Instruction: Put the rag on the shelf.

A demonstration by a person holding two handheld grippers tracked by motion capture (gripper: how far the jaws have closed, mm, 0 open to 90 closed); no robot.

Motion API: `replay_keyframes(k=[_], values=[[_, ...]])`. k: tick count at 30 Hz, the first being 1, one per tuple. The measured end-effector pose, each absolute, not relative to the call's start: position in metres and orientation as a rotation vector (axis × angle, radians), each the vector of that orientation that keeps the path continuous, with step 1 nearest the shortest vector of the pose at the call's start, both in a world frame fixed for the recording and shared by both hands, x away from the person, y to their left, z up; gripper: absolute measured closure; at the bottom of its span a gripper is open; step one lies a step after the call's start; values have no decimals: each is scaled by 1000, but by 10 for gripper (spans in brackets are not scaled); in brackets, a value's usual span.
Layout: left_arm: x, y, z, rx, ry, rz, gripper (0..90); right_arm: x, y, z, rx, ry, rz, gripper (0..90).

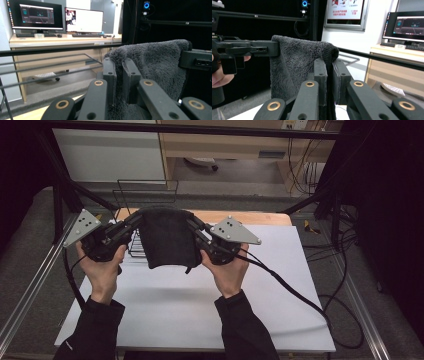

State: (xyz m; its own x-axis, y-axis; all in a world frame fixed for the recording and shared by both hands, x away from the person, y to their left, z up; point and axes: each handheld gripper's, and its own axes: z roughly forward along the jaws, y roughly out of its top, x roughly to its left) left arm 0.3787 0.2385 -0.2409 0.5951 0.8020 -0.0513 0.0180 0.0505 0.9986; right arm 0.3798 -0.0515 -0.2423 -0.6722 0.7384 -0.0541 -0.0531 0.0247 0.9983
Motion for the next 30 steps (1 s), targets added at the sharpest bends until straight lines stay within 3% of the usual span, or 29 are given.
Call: replay_keyframes(k=[30], values=[[407,268,-186,1251,775,791,821,416,-9,-188,624,1606,1771,837]])
